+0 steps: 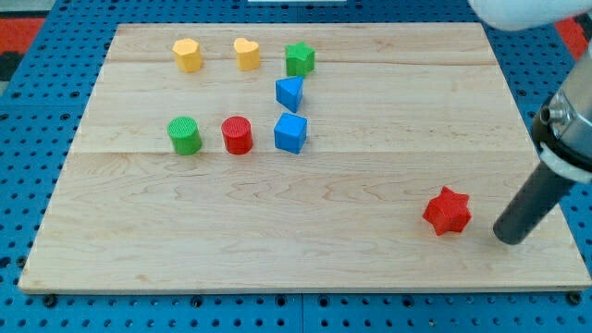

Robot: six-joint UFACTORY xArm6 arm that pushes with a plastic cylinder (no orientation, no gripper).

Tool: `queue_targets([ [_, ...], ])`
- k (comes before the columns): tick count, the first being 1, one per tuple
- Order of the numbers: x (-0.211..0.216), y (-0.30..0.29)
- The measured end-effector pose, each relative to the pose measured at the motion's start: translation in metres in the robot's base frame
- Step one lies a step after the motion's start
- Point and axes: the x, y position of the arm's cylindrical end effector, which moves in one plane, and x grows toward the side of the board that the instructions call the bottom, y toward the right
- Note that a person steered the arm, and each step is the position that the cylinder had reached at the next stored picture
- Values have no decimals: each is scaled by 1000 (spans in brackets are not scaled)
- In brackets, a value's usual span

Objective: Move the red star towards center left

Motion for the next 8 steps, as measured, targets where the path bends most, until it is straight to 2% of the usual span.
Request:
queue_targets([
  [2,-13,-134],
  [3,-18,-118],
  [4,-32,-72],
  [5,-42,-85],
  [6,-42,-153],
  [7,-43,-170],
  [8,-45,-93],
])
